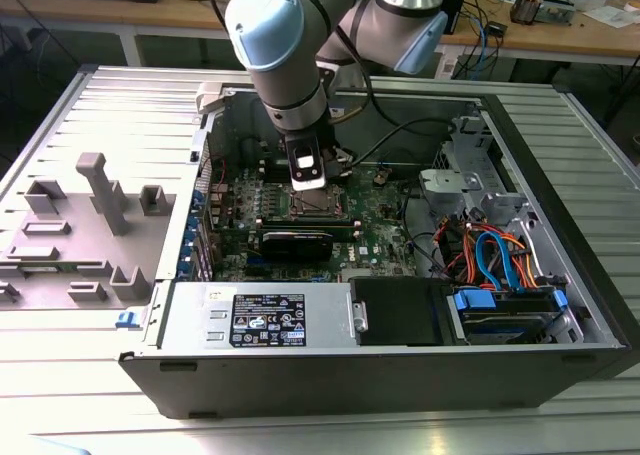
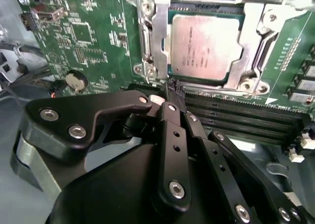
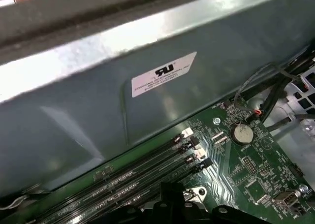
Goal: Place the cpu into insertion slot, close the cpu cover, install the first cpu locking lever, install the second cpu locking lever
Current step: 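Install the first cpu locking lever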
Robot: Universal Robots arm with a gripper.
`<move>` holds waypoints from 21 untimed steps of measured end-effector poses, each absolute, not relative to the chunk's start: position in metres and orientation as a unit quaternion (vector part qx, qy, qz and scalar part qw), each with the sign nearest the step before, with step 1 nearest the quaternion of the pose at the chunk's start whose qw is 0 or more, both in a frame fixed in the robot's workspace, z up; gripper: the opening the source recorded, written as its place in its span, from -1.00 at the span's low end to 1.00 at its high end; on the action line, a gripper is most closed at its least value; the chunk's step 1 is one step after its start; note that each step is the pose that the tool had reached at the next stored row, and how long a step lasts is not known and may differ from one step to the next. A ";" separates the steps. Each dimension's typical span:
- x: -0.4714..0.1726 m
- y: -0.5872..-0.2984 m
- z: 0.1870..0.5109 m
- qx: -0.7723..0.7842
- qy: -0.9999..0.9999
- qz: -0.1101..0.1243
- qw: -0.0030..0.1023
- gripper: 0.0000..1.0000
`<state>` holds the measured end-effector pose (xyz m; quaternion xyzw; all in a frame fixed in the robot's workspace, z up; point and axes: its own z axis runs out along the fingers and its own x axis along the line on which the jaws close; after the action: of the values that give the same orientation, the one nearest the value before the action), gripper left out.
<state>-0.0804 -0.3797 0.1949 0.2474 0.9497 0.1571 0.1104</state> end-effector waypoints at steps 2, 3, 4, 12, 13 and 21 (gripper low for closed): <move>-0.080 -0.382 0.195 0.248 0.949 0.159 0.110 -0.79; -0.080 -0.384 0.194 0.248 0.949 0.160 0.110 -0.79; -0.080 -0.385 0.194 0.248 0.949 0.162 0.110 -0.79; -0.080 -0.387 0.203 0.248 0.948 0.165 0.108 -0.79; -0.080 -0.387 0.207 0.248 0.948 0.165 0.108 -0.79; -0.080 -0.387 0.218 0.248 0.948 0.165 0.108 -0.79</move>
<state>-0.0804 -0.3867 0.2182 0.2483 0.9484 0.1647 0.1082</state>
